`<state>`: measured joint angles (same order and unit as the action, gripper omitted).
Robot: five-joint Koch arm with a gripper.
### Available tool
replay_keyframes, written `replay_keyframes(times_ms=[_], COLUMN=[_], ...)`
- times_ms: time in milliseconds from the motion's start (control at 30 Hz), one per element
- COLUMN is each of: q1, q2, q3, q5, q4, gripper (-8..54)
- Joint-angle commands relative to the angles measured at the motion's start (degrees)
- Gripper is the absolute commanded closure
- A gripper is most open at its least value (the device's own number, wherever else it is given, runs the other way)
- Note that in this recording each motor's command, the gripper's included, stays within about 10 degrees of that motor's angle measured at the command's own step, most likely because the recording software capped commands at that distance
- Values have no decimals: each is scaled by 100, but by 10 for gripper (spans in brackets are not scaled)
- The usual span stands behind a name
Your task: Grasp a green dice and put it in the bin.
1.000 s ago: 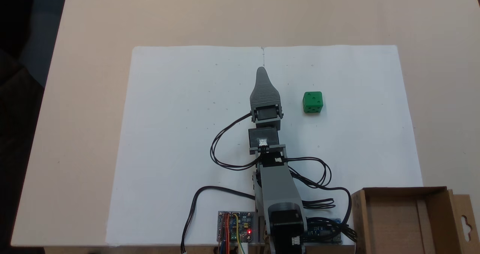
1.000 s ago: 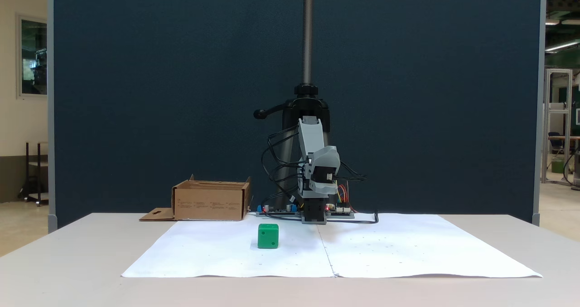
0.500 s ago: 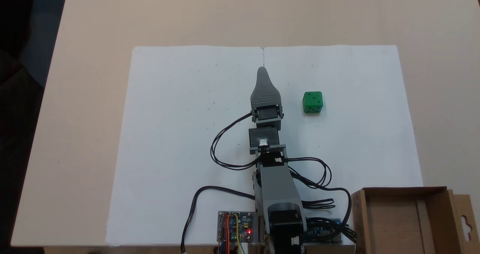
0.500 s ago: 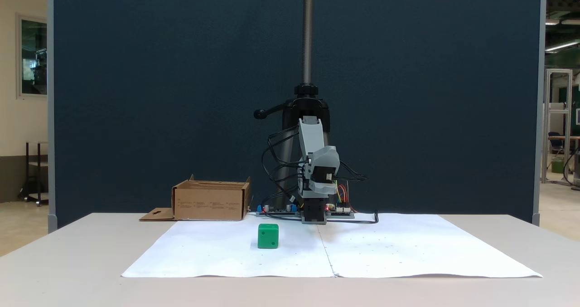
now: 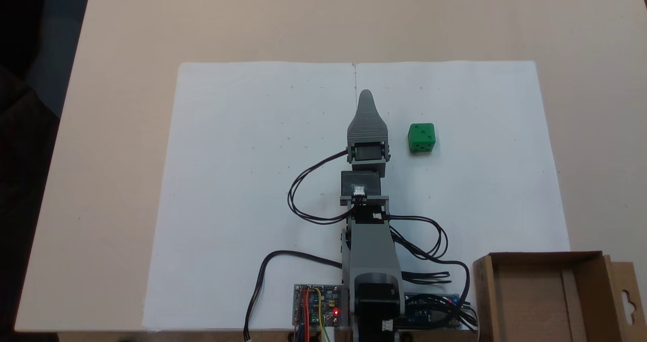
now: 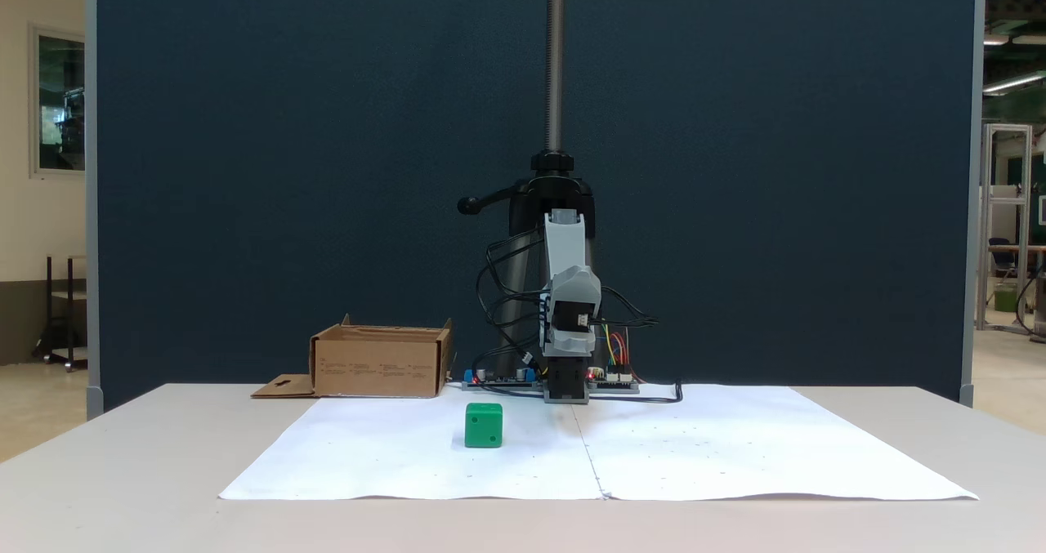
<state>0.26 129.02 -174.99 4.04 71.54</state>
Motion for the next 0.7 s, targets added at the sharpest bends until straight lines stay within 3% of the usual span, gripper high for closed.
replay_keyframes(times_ms=[0,467,667], q1=[185,633,923], q2=[633,642,642], q3=[-53,2355,3981], q5=[422,325,-334], q4=[-378,-5599,-7741], gripper=[25,21,20])
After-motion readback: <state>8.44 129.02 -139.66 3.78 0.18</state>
